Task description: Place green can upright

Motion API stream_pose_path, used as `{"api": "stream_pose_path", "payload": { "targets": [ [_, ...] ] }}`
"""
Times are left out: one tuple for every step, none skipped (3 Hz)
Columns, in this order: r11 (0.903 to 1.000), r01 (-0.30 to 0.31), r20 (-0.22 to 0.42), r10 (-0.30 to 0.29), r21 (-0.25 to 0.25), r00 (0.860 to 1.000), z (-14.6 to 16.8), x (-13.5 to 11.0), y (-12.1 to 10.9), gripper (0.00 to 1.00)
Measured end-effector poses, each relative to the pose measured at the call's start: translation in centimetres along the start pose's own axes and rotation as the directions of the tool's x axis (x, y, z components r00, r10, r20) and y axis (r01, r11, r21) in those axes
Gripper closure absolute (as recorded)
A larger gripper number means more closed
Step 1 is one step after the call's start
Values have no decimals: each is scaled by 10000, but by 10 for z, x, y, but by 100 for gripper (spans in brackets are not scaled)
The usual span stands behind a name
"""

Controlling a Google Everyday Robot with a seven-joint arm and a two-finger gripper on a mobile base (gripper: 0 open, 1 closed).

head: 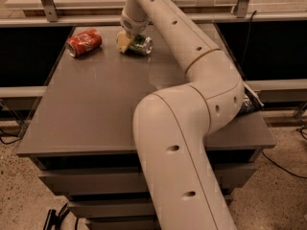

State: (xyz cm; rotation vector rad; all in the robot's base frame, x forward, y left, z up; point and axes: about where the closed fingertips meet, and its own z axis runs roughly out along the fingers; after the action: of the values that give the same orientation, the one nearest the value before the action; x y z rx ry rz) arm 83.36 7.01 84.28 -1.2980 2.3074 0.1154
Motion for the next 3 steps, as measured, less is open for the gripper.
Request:
{"api": "stream_pose_path", "payload": {
  "targets": [
    [9998, 195, 25, -194, -75, 9998, 1, 0, 2, 100],
    [9998, 195, 26, -195, -75, 9998, 0, 0, 2, 100],
    [9996, 279, 58, -278, -83, 9996, -2, -1, 3, 100]
  ]
}}
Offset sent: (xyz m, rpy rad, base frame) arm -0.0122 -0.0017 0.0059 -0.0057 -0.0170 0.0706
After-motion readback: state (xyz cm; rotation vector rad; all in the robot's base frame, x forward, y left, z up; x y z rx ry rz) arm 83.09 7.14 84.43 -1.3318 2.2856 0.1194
